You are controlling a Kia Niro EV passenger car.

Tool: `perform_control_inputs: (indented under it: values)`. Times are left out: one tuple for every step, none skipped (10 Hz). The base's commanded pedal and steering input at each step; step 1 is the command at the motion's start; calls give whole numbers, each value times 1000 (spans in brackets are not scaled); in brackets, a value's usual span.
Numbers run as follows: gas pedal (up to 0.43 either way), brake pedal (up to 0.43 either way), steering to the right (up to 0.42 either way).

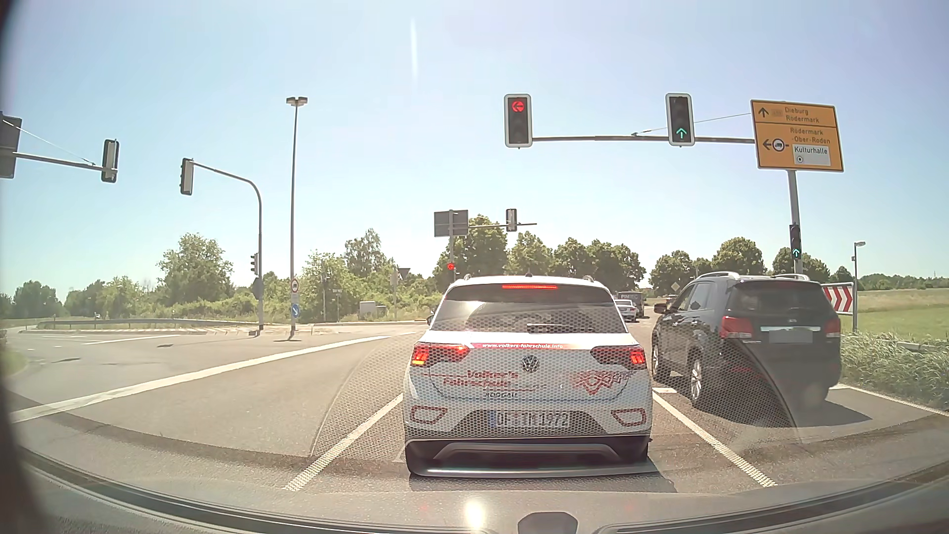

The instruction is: Follow the waypoints while adhering to traffic rules and regulations

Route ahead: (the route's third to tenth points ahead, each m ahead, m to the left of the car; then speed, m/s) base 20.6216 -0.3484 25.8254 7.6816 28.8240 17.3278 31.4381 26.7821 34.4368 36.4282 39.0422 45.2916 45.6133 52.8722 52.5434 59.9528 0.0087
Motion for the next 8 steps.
perform_control_inputs:
  values:
    - [0, 329, 29]
    - [0, 329, 29]
    - [0, 329, 29]
    - [0, 329, 29]
    - [0, 329, 28]
    - [0, 329, 28]
    - [0, 329, 28]
    - [0, 329, 28]
